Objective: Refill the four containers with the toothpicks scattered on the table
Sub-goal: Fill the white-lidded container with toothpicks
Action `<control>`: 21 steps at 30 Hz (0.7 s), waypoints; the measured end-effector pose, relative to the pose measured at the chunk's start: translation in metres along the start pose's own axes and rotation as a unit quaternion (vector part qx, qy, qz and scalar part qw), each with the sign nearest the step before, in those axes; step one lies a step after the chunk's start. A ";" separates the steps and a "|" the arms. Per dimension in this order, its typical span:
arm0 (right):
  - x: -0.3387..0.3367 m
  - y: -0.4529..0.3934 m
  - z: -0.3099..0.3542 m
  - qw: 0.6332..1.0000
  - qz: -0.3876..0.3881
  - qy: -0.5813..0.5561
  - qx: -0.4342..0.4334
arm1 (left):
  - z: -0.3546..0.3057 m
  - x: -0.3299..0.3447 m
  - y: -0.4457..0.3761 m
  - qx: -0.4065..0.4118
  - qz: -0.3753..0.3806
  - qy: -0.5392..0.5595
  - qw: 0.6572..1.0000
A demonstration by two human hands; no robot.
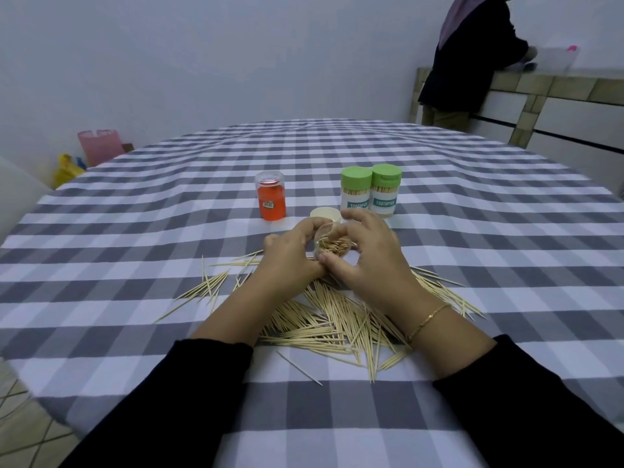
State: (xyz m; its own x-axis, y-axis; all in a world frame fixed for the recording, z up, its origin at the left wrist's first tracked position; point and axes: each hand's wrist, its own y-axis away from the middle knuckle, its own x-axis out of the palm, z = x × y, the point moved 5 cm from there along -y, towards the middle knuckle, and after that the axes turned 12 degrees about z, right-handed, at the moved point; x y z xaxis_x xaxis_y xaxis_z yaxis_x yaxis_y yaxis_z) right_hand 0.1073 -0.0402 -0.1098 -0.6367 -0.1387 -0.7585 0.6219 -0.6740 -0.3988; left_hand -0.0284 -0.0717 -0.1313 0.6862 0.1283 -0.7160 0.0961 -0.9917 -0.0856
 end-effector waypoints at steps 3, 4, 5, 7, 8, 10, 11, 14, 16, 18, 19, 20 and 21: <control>0.004 0.000 0.000 0.998 0.046 0.034 0.002 | 0.001 0.001 -0.001 0.010 0.000 0.000 1.000; 0.004 0.000 -0.001 0.998 0.052 0.036 -0.001 | 0.001 0.001 -0.001 0.013 -0.001 -0.002 1.000; 0.003 0.000 -0.001 0.998 0.048 0.029 -0.004 | 0.001 0.002 -0.001 0.017 -0.001 -0.002 1.000; -0.001 0.000 -0.001 0.999 0.032 0.008 -0.004 | 0.002 0.003 -0.002 0.023 -0.005 0.000 1.000; -0.002 -0.001 -0.003 0.999 0.032 -0.002 -0.002 | 0.002 0.003 -0.002 0.025 -0.008 0.000 1.000; -0.005 -0.002 -0.007 0.998 0.043 -0.048 0.008 | 0.003 0.004 -0.003 0.025 -0.010 0.003 1.000; -0.008 -0.002 -0.008 0.995 0.042 -0.084 0.013 | 0.004 0.004 -0.003 0.025 -0.011 0.009 1.000; -0.024 -0.002 -0.013 0.985 0.007 -0.165 0.051 | 0.006 0.005 -0.003 0.030 -0.013 0.010 0.999; -0.036 -0.003 -0.021 0.980 -0.003 -0.163 0.112 | 0.007 0.004 -0.004 0.028 -0.017 0.007 0.999; -0.044 -0.002 -0.034 0.975 0.042 -0.105 0.193 | 0.007 0.004 -0.004 0.028 -0.017 0.002 0.999; -0.048 -0.002 -0.041 0.969 0.079 -0.059 0.226 | 0.008 0.004 -0.005 0.030 -0.016 0.000 0.999; -0.051 -0.001 -0.046 0.961 0.115 -0.018 0.251 | 0.009 0.003 -0.005 0.031 -0.016 -0.001 0.999; -0.055 0.001 -0.050 0.951 0.145 0.013 0.272 | 0.010 0.004 -0.006 0.032 -0.015 -0.002 0.999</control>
State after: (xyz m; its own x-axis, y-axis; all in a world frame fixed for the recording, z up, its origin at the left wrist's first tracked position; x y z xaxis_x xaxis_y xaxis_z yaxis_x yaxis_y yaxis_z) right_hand 0.1659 0.0032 -0.0944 -0.4583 -0.3619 -0.8118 0.4368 -0.8871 0.1489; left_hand -0.0336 -0.0655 -0.1404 0.6812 0.1575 -0.7150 0.0705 -0.9862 -0.1501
